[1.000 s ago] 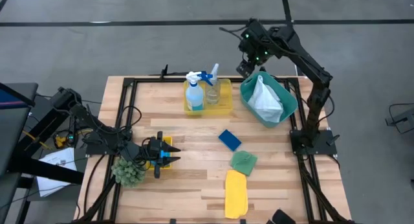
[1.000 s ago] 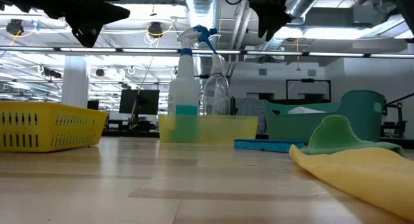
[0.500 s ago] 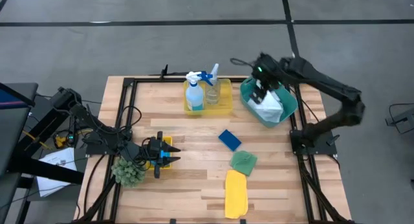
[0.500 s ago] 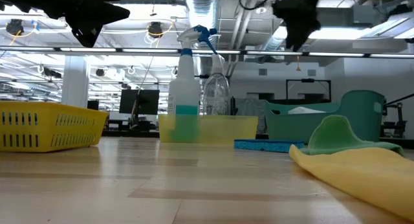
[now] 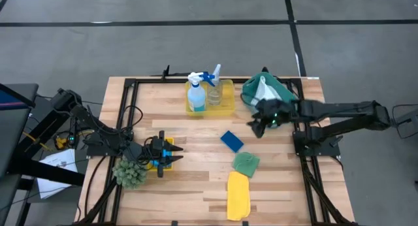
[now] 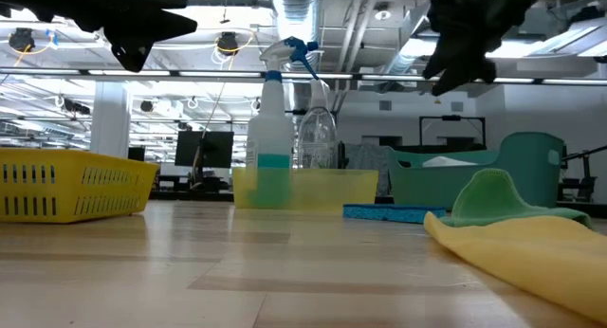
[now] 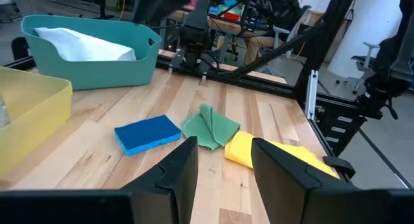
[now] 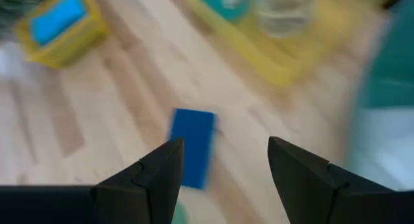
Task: Pick & Place Kitchen Items
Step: Put the blue sponge into the bottom yellow bin
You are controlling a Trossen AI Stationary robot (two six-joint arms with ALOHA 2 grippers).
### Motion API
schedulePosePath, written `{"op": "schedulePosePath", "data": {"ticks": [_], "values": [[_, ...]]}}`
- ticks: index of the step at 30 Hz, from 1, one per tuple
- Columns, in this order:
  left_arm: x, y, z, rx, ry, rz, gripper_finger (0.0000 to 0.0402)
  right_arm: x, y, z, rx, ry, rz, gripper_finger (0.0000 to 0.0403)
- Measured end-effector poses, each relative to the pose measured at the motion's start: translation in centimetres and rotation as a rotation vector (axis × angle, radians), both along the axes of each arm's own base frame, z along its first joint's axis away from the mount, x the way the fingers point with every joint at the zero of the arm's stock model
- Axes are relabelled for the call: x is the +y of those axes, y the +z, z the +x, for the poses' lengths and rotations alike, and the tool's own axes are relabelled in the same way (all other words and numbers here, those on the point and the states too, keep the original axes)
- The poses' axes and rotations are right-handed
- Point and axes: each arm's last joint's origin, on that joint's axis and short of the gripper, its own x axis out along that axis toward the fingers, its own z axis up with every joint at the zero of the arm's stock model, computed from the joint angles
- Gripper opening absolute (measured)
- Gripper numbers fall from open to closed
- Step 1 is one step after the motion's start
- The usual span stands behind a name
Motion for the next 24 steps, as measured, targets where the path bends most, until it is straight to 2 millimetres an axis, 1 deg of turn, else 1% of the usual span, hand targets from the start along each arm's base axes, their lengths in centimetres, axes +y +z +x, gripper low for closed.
{"op": "schedulePosePath", "data": {"ticks": [4,6,9,14,19,24], "values": [[0.0,0.0,0.0,0.0,-0.001,-0.001,0.014,1.2,-2.4,1.5,-0.085,0.04,0.013,0.0214],[0.0,0.0,0.0,0.0,-0.001,-0.001,0.014,1.5,-3.3,2.3,-0.086,0.046,0.016,0.0214],[0.0,0.0,0.0,0.001,-0.001,-0.001,0.014,1.9,-4.2,3.4,-0.08,0.046,0.004,0.0214],[0.0,-0.1,0.0,0.005,-0.001,0.002,0.014,2.8,-6.2,5.1,-0.02,0.052,-0.018,0.0214],[0.0,-0.1,0.0,0.008,-0.001,0.003,0.014,3.1,-8.5,5.9,0.075,0.024,0.011,0.0214],[0.0,-0.1,0.0,0.007,-0.001,0.002,0.014,4.2,-10.1,6.5,0.129,0.008,-0.002,0.0214]]}}
